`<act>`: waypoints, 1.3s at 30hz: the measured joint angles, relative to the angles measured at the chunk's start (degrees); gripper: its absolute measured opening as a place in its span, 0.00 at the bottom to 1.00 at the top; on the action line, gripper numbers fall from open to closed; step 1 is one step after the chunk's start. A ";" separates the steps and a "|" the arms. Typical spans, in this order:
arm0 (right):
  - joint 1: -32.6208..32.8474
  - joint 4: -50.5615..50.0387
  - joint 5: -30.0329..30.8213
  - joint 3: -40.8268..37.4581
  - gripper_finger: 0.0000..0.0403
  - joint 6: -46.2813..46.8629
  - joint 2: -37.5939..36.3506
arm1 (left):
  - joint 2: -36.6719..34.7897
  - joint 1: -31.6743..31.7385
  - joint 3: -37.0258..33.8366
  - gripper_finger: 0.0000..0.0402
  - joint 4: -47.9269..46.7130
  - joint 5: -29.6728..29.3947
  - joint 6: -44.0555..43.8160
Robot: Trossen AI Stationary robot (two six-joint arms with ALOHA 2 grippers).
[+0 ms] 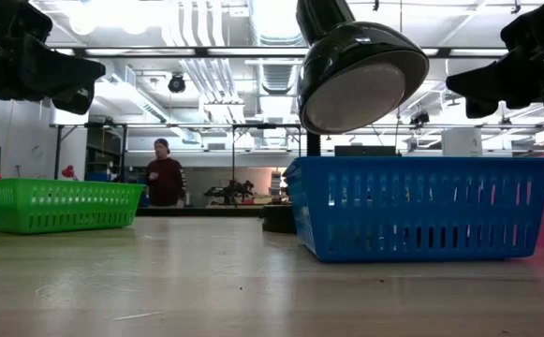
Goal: Pick and place items into bin
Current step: Return to Home Position
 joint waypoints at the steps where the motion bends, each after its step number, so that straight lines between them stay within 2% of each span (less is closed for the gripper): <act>1: 0.00 -0.09 0.08 0.00 0.02 0.01 0.00 | 0.00 0.00 0.00 0.00 0.01 -0.02 0.15; 9: 0.00 -0.04 0.34 -0.01 0.02 -0.79 0.11 | 1.46 0.00 -0.02 0.00 0.16 0.07 -0.18; 13: -0.02 0.79 4.49 -0.01 0.02 0.05 0.22 | 2.55 0.00 -0.08 0.00 1.01 0.06 -0.18; 39: 0.00 0.79 4.49 -0.01 0.02 0.53 0.13 | 7.34 0.00 -0.24 0.00 4.32 0.00 -0.21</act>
